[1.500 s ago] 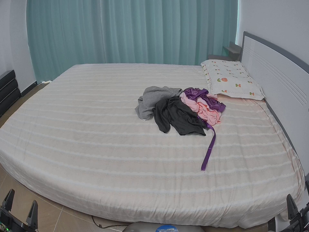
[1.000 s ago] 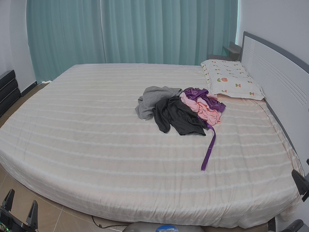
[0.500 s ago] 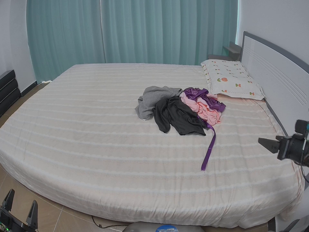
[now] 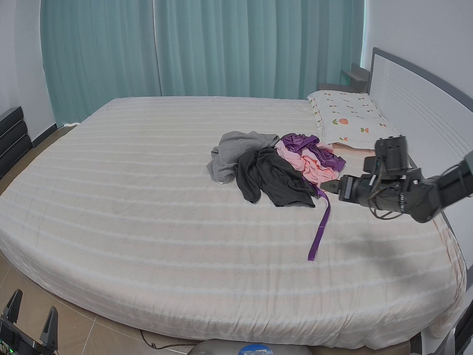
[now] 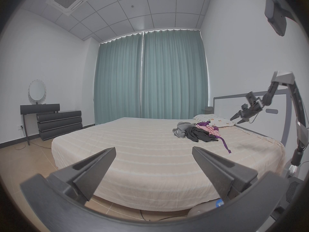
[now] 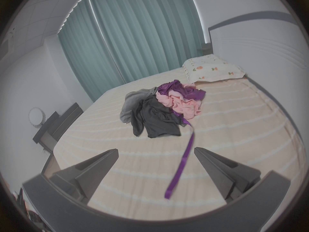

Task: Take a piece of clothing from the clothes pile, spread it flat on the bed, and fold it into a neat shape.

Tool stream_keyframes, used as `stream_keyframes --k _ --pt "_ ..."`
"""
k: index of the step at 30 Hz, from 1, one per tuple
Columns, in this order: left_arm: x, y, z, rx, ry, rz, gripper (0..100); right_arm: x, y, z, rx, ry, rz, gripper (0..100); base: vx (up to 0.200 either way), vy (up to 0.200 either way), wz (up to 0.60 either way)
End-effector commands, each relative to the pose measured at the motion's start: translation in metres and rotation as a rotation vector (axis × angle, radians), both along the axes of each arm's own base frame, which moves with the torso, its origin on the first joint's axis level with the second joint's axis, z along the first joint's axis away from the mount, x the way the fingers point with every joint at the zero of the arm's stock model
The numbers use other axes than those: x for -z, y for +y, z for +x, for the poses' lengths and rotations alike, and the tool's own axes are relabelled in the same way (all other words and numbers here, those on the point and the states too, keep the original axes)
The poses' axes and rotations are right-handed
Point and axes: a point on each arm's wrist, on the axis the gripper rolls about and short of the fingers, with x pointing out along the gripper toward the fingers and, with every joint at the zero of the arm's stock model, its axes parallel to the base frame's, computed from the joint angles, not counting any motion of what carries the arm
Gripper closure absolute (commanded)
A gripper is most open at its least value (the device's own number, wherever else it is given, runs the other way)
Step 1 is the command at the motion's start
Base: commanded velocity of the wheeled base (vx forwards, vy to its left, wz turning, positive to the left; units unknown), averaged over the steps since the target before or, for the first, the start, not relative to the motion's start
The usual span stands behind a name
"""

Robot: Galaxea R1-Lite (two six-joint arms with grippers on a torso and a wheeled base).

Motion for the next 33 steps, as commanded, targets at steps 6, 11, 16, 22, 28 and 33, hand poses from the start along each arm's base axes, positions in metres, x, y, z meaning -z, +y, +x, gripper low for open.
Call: stream_keyframes --k 6,11,16,22,28,33 --pt "0.005 0.0 0.0 -0.001 0.0 -0.001 0 0.132 0.077 0.119 0.108 0.185 0.082 0 0.0 0.0 0.0" --pt "0.005 0.0 0.0 -0.001 0.0 -0.001 0 0.143 0.078 0.133 0.18 0.174 0.081 0 0.0 0.0 0.0" --pt "0.005 0.0 0.0 -0.001 0.0 -0.001 0 0.154 0.079 0.144 0.209 0.165 0.071 0 0.0 0.0 0.0" --pt "0.005 0.0 0.0 -0.002 0.0 -0.001 0 0.156 0.081 0.157 0.26 0.137 0.093 0 0.0 0.0 0.0" --pt "0.005 0.0 0.0 -0.001 0.0 -0.001 0 0.171 0.073 0.165 0.341 0.152 0.083 0 0.0 0.0 0.0" --pt "0.005 0.0 0.0 -0.001 0.0 -0.001 0 0.17 0.061 0.17 0.368 0.137 0.093 0 0.0 0.0 0.0"
